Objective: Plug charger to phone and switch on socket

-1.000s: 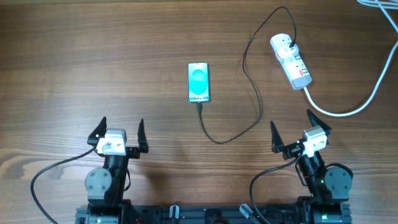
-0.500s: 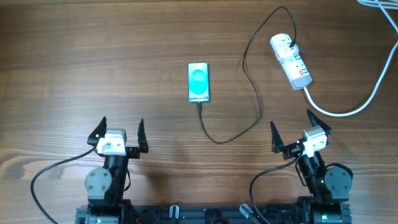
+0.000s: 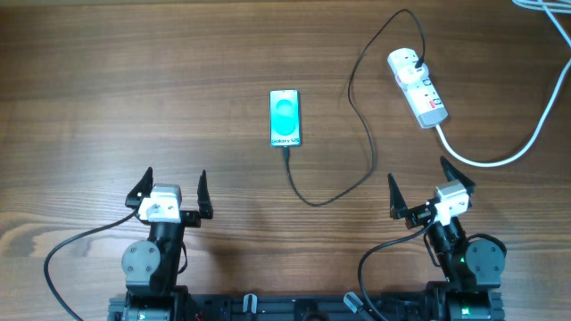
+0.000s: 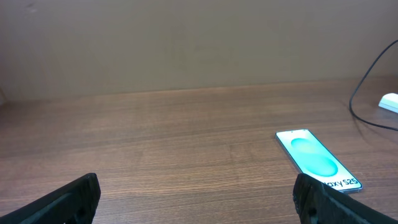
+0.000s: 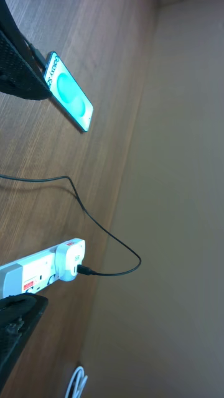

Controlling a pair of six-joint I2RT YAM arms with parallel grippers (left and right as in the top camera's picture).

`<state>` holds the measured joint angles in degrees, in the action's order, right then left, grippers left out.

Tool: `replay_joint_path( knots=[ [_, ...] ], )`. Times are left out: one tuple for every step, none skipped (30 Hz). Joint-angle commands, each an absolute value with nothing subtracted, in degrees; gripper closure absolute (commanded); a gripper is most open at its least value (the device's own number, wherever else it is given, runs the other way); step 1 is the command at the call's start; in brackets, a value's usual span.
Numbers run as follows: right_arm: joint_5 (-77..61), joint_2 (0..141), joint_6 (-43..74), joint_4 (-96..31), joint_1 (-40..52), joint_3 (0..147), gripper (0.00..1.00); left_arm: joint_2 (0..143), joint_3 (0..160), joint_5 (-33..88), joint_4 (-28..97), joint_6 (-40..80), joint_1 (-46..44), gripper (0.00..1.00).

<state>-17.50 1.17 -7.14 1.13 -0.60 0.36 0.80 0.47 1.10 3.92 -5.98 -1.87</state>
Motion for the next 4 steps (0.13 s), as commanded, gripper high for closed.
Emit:
replay_joint_path(
  knots=[
    [-17.15,1.39,-7.49,1.26,-0.78,0.3,0.0,0.34,0.34,0.38,4.34,-6.87,-2.13,0.0],
    [-17.15,1.39,-7.49,1.26,-0.78,0.3,0.0,0.34,0.34,0.38,4.34,-6.87,-2.13,0.0],
    [-17.15,1.39,-7.46,1.26,-0.78,0.3,0.0,0.34,0.34,0.38,4.34,-6.87,-2.13,0.0],
    [-17.15,1.39,-7.49,1.26,-0.78,0.3,0.0,0.34,0.34,0.38,4.34,-6.87,-2.11,0.0]
  ],
)
